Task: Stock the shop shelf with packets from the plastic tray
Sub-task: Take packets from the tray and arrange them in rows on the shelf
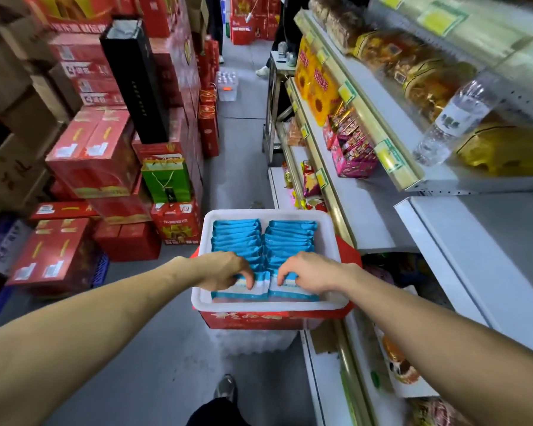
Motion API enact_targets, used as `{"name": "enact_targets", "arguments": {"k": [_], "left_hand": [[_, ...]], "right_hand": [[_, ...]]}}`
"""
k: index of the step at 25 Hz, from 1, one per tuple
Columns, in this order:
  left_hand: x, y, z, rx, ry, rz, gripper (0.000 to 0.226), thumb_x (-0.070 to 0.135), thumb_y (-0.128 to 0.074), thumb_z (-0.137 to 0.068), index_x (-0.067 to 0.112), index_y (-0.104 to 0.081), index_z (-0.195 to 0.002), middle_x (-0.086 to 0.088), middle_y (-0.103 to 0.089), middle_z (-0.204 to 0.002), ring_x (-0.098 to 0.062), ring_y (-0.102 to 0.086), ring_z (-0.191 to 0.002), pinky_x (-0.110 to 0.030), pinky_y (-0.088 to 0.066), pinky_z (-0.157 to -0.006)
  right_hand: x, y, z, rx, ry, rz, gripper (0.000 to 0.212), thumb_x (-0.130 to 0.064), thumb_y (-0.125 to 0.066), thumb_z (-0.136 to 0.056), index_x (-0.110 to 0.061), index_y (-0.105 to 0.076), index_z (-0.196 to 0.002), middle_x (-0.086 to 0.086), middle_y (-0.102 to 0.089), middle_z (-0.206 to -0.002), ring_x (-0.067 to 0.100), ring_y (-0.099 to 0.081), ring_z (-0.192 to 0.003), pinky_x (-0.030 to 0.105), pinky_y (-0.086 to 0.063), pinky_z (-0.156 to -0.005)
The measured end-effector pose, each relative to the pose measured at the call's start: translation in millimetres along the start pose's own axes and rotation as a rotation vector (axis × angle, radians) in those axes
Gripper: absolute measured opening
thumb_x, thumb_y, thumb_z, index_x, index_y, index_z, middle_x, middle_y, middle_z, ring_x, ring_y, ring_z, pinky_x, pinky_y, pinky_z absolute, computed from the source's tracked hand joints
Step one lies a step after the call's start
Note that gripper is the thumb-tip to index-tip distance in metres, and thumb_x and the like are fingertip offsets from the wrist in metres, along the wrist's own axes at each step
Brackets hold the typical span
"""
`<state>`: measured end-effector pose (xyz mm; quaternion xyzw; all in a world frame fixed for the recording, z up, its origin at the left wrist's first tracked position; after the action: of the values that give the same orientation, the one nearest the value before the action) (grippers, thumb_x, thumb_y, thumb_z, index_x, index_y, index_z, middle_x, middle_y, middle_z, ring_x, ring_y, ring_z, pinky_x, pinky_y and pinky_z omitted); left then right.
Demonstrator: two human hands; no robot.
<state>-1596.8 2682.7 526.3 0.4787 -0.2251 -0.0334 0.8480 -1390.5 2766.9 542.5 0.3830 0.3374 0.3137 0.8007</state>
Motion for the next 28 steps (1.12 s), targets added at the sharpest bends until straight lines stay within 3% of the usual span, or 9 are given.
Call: {"name": "enact_targets", "arguments": {"k": [4,8,13,18,20,22,24,26,28], "left_hand": [[2,88,-1,0.11,-0.017,-0.08,0.043,0.006,-0.049,-0.095,0.039,-0.069,-0.115,0.009,-0.063,-0.128,-0.018,-0.06,-0.112,-0.037,-0.047,-0.101],[12,211,7,0.288,-0.036,-0.187,0.042,0.009,-0.051,-0.094,0.043,-0.069,-0.11,0.013,-0.062,-0.12,-0.013,-0.06,-0.107,-0.038,-0.048,-0.097],[57,354,27,0.494,-0.131,-0.243,0.039,0.006,-0.054,-0.099,0.04,-0.073,-0.105,0.014,-0.063,-0.114,-0.008,-0.059,-0.102,-0.029,-0.046,-0.094],[122,464,30,0.545,-0.261,-0.22,0.046,0.003,-0.058,-0.1,0.043,-0.078,-0.112,0.019,-0.067,-0.12,-0.003,-0.062,-0.103,-0.016,-0.046,-0.087],[151,494,22,0.541,-0.326,-0.149,0.053,-0.001,-0.056,-0.1,0.047,-0.078,-0.109,0.021,-0.066,-0.126,-0.004,-0.063,-0.111,-0.023,-0.051,-0.095],[178,516,8,0.522,-0.394,-0.128,0.056,-0.002,-0.055,-0.101,0.049,-0.077,-0.108,0.017,-0.063,-0.134,-0.011,-0.061,-0.118,-0.032,-0.053,-0.101],[214,534,-12,0.492,-0.467,-0.159,0.056,-0.002,-0.055,-0.1,0.049,-0.077,-0.11,0.009,-0.064,-0.133,-0.022,-0.062,-0.116,-0.042,-0.054,-0.1],[253,547,-38,0.455,-0.539,-0.207,0.055,-0.001,-0.056,-0.099,0.048,-0.075,-0.112,0.004,-0.066,-0.129,-0.029,-0.063,-0.115,-0.051,-0.054,-0.099],[294,550,-67,0.41,-0.614,-0.248,0.053,0.0,-0.057,-0.098,0.047,-0.075,-0.116,-0.004,-0.068,-0.119,-0.038,-0.062,-0.11,-0.053,-0.054,-0.095]], "right_hand": [[-4,84,2,0.125,-0.011,0.084,0.057,0.002,-0.047,-0.085,-0.042,-0.071,-0.113,-0.008,-0.065,-0.129,0.02,-0.06,-0.116,0.042,-0.049,-0.099],[-13,206,31,0.293,-0.051,0.196,0.051,0.002,-0.048,-0.09,-0.037,-0.073,-0.113,-0.005,-0.064,-0.129,0.02,-0.059,-0.115,0.037,-0.049,-0.096],[-26,335,107,0.486,-0.101,0.249,0.047,0.0,-0.048,-0.093,-0.032,-0.074,-0.116,-0.01,-0.055,-0.108,0.014,-0.054,-0.099,0.029,-0.039,-0.082],[-1,416,205,0.59,-0.174,0.232,0.054,0.005,-0.051,-0.094,-0.038,-0.075,-0.118,-0.01,-0.06,-0.122,0.012,-0.055,-0.103,0.023,-0.042,-0.081],[17,433,249,0.606,-0.214,0.225,0.052,0.002,-0.056,-0.094,-0.041,-0.074,-0.12,-0.009,-0.061,-0.124,0.013,-0.057,-0.103,0.025,-0.048,-0.086],[31,440,291,0.633,-0.254,0.207,0.056,0.004,-0.059,-0.091,-0.041,-0.074,-0.12,-0.006,-0.063,-0.129,0.016,-0.059,-0.109,0.036,-0.051,-0.096],[47,437,338,0.662,-0.335,0.188,0.061,0.008,-0.057,-0.088,-0.039,-0.074,-0.121,-0.007,-0.063,-0.129,0.015,-0.058,-0.111,0.029,-0.05,-0.095],[59,426,386,0.69,-0.42,0.162,0.063,0.011,-0.055,-0.087,-0.038,-0.074,-0.122,-0.011,-0.066,-0.124,0.012,-0.059,-0.107,0.017,-0.047,-0.084],[70,409,435,0.703,-0.505,0.123,0.062,0.01,-0.055,-0.088,-0.038,-0.074,-0.122,-0.018,-0.067,-0.118,0.008,-0.059,-0.105,0.02,-0.047,-0.085]]}}
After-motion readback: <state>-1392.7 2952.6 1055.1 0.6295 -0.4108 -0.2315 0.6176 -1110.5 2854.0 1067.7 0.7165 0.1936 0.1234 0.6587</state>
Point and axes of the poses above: each hand's wrist, its own z-axis away from the middle knuckle, its own y-axis out of the back of the hand, x = y × z, the point moved 3 cm from there along -z, towards the middle knuckle
